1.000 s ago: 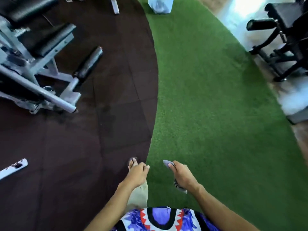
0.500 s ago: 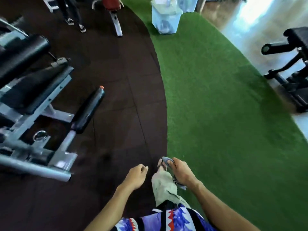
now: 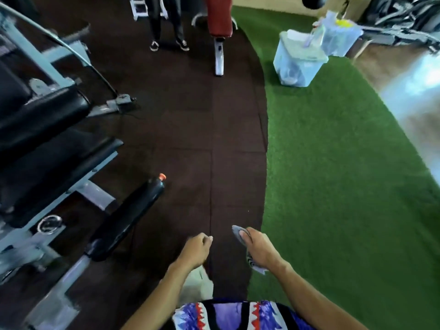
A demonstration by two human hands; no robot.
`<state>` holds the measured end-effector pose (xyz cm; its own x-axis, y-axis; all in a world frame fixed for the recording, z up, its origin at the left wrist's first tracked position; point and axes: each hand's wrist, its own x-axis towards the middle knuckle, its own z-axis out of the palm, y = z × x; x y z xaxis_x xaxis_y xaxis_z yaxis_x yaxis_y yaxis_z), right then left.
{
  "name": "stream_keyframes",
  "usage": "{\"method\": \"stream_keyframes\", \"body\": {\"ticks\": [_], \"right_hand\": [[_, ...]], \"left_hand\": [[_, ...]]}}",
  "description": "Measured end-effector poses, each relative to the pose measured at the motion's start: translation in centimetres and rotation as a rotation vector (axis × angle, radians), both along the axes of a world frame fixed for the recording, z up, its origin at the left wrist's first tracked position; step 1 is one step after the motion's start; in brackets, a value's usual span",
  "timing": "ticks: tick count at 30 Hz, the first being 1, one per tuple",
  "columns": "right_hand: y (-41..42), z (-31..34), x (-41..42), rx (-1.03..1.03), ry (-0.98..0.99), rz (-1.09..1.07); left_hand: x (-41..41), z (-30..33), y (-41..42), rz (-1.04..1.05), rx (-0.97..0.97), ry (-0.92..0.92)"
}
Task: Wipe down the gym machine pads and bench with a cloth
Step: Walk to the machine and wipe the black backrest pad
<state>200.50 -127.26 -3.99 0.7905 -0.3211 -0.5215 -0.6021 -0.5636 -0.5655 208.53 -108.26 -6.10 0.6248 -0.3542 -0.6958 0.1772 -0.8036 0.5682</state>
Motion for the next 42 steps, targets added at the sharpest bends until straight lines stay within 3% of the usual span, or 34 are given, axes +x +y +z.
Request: {"method": "stream_keyframes", "body": {"ticks": [7, 14, 25, 33, 42], "right_hand": [[-7.2, -1.8, 23.2, -0.042, 0.003, 0.059], [-11.0, 0.6, 46.2, -0.008, -0.042, 0.171], [-12.8, -1.4, 82.3, -0.008, 0.005, 0.652], [-4.3, -0.9, 100.1, 0.011, 0.023, 1.053], [15.0, -2.9, 110.0, -0.026, 0.1, 1.474]], "left_hand": [[23.7, 0.2, -6.8, -0.004, 0.029, -0.035], [44.4, 1.0, -9.5, 0.108, 0.042, -0.064], [69.7, -0.6, -10.5, 0.612, 0.021, -0.018], [79.1, -0.1, -6.1, 1.096, 0.049, -0.003], [84.4, -2.3, 7.5, 1.504, 0.06, -0.035]]}}
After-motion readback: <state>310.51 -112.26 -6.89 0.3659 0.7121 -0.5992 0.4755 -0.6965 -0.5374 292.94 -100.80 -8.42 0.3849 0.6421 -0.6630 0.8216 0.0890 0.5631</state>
